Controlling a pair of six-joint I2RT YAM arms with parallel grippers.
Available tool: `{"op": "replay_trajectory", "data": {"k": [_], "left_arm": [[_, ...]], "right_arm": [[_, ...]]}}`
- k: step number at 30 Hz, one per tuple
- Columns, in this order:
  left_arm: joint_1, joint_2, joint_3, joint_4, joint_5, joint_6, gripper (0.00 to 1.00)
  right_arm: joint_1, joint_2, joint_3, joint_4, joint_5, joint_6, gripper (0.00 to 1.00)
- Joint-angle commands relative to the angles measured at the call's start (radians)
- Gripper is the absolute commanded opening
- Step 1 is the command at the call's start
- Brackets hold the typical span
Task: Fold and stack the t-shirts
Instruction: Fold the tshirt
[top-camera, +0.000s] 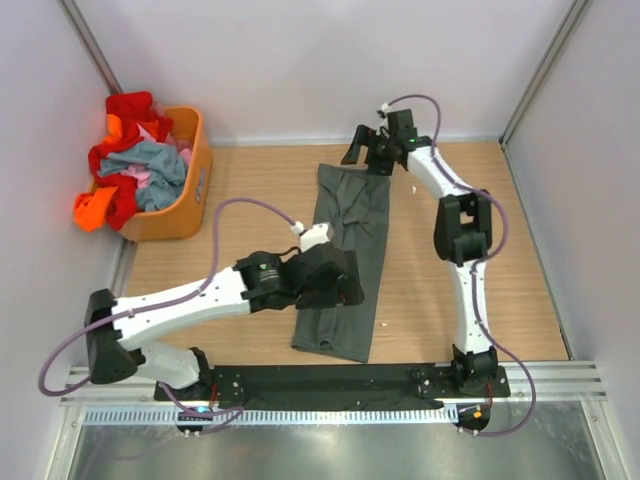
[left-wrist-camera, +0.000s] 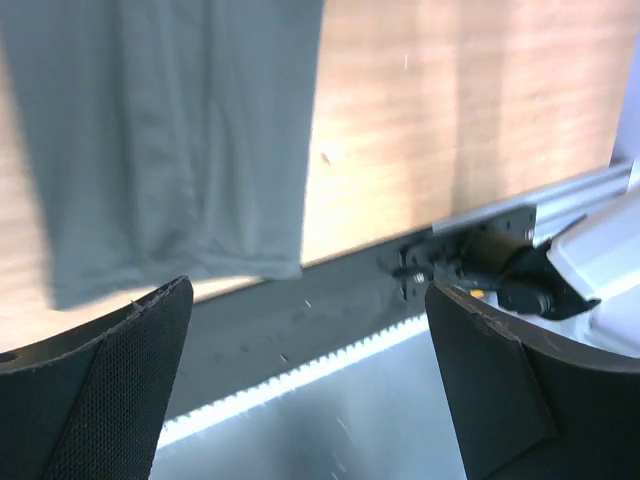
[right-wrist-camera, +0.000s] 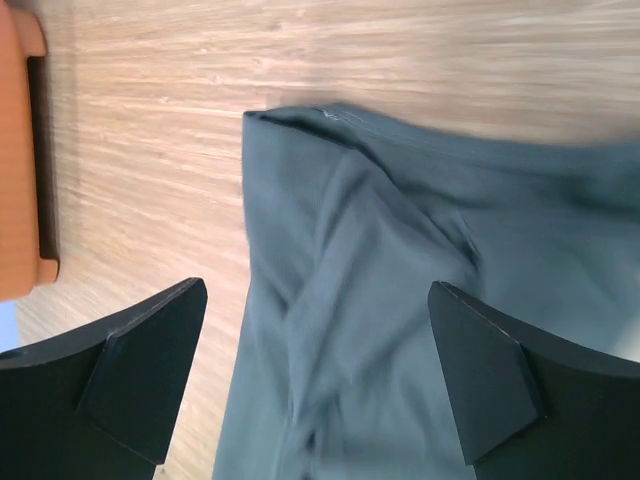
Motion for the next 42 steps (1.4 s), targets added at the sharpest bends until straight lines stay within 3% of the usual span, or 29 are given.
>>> {"op": "replay_trajectory", "data": {"k": [1,6,10,13,14,18,20,22,29,38,42], "left_arm": [[0.018,-0.079,0.014,-0.172,-0.225,0.086,0.99],[0.149,-0.176,-0.172,-0.088,-0.175,0.160,0.93],[0.189,-0.245,-0.330,0.066,-0.153,0.201,0.82],[0.222,-0.248,-0.410,0.164,-0.123,0.208,0.80],[0.225,-0.239,-0.428,0.178,-0.117,0.192,0.80],[0.225,-0.209,-0.492,0.248,-0.041,0.146,0.75],[0.225,-0.209,-0.549,0.305,-0.008,0.129,0.73],[0.223,-0.213,-0.598,0.339,0.008,0.103,0.69],[0.139,-0.150,-0.670,0.403,0.005,0.005,0.65],[0.073,-0.134,-0.730,0.422,-0.035,-0.085,0.58],[0.070,-0.134,-0.732,0.423,-0.032,-0.087,0.50]], "right_arm": [[-0.044,-0.368,-0.143,0.025,0.124,-0.080,1.00],[-0.048,-0.647,-0.464,-0.047,0.357,-0.050,1.00],[-0.032,-0.881,-0.800,-0.041,0.309,0.029,1.00],[0.028,-1.100,-1.073,-0.042,0.324,0.128,1.00],[0.054,-1.158,-1.206,-0.036,0.324,0.158,0.98],[0.189,-1.481,-1.480,-0.067,0.358,0.314,0.86],[0.220,-1.557,-1.603,-0.085,0.338,0.395,0.76],[0.278,-1.640,-1.700,-0.102,0.326,0.443,0.75],[0.514,-1.711,-1.871,-0.006,0.345,0.650,0.72],[0.755,-1.484,-1.919,0.210,0.405,0.802,0.59],[0.823,-1.455,-1.914,0.201,0.474,0.848,0.53]]}}
